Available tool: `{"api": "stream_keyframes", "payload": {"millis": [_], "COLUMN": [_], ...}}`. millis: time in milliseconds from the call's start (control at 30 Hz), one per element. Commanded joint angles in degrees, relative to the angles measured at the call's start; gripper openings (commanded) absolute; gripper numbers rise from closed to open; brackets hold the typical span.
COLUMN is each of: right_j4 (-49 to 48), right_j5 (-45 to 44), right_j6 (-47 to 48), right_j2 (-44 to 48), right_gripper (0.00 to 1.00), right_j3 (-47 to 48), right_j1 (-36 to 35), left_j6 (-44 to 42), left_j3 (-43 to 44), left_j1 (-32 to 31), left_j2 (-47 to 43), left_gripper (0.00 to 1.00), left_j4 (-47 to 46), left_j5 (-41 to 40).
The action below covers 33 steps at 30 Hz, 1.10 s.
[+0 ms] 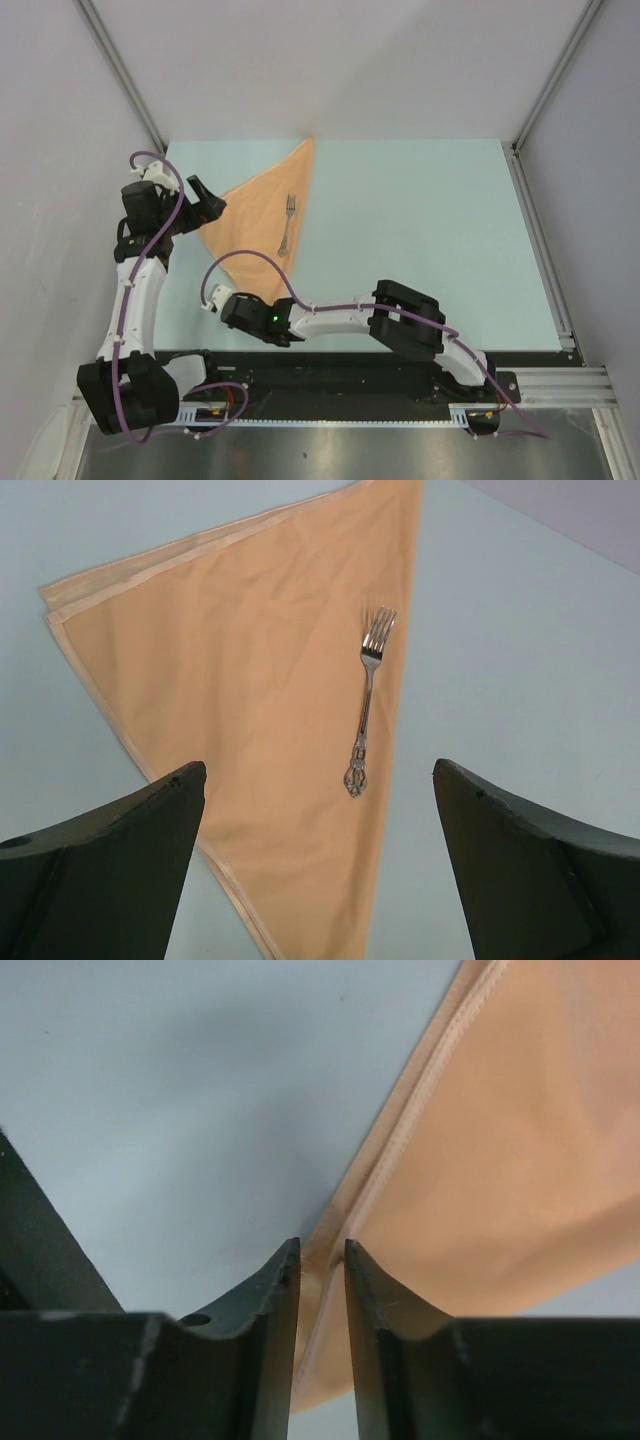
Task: Fold the napkin, place the utensils inside, and roll it up
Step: Fold the napkin
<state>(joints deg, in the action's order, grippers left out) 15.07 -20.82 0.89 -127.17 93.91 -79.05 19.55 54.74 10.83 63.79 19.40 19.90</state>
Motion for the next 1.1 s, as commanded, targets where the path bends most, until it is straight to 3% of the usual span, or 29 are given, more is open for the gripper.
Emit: {"api": "stream_keyframes", "payload": {"millis": [0,133,333,533,700,1067], "right_j4": [-1.5,-4.3,-7.4,-12.9,-23.1,-31.1], "right_j5": [4.5,11.1,19.7,18.9,10.7,2.1], "right_j6": [-0.6,-1.8,1.9,6.3,10.3,15.1], "right_j2": [3.4,11.3,19.6,20.6,21.4,20.0], "right_gripper": [0.34,0.52,0.68,0.71,0.71,0.70], "right_j3": [-0.4,-5.2,-16.5,-23.9,-31.3,-34.6], "right_j1": [0.3,1.0,2.9,1.4,-0.5,-3.0], "left_j6": [1.0,1.1,1.2,1.3,1.2,1.0], "left_j3": [0.2,0.2,0.1,0.0,0.0,0.0], "left_j1": [0.7,0.8,0.7,0.8,0.8,0.8], "left_j2": [0.0,0.0,-0.2,0.1,0.5,0.5], "left_gripper": [1.00,1.00,1.00,1.00,1.00,1.00], "left_j4": [-1.8,-1.9,-2.0,-2.2,-2.2,-2.2], "left_j5": [1.6,1.8,2.2,2.3,2.7,2.2]}}
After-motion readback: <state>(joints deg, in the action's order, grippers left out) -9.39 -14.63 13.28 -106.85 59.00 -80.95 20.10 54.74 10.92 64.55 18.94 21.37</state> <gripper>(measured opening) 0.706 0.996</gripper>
